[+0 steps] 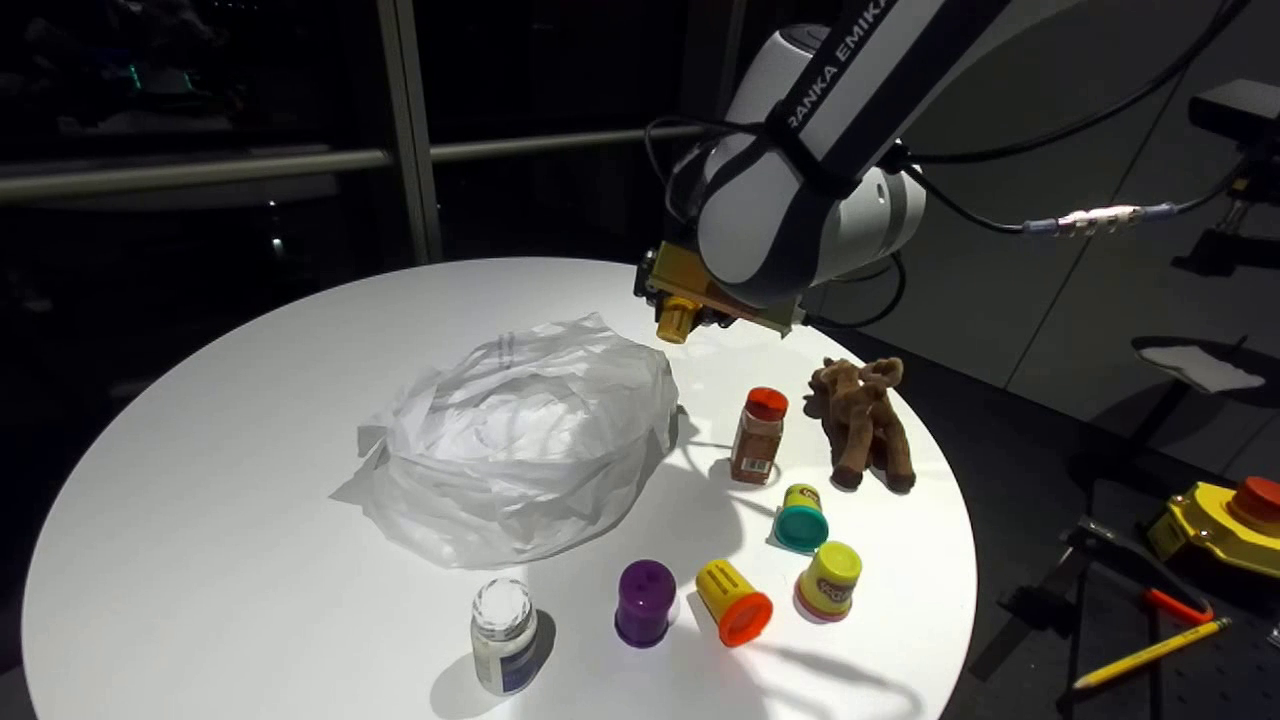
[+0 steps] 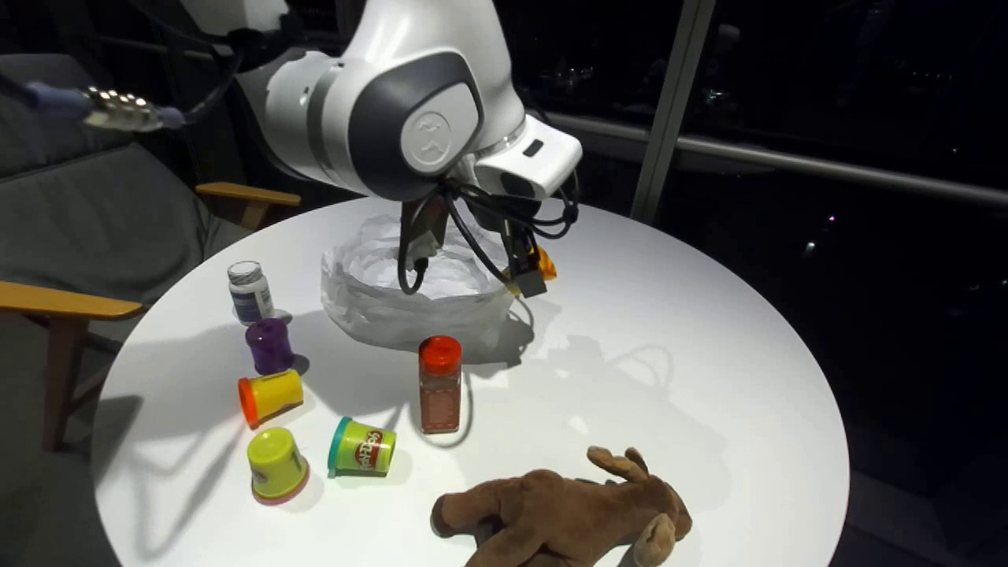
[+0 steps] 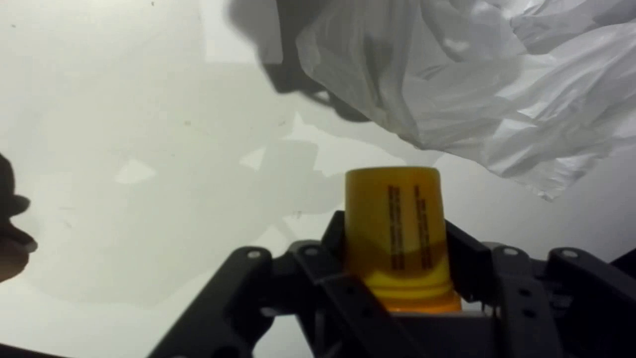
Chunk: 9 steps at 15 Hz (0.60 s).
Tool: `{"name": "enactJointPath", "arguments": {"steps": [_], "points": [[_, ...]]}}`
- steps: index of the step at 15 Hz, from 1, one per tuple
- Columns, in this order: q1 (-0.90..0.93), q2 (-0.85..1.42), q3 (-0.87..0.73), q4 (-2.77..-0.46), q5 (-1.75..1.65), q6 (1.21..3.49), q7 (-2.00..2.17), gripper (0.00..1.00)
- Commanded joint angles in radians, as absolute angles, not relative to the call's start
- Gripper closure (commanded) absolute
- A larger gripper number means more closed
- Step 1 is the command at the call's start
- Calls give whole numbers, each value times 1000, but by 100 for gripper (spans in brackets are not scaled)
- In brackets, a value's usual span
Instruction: Pick up all the objects from the table and put them on the plastic
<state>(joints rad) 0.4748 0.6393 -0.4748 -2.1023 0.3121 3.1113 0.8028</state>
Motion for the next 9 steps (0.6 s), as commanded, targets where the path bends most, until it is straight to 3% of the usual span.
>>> {"name": "enactJointPath", "arguments": {"steps": [1,3,9], "points": [[688,627,-659,-2118,258,3037,835,83],[688,624,-642,-2081,182,2942,804,83],[484,630,-377,-1945,34,2856,643,83]]}}
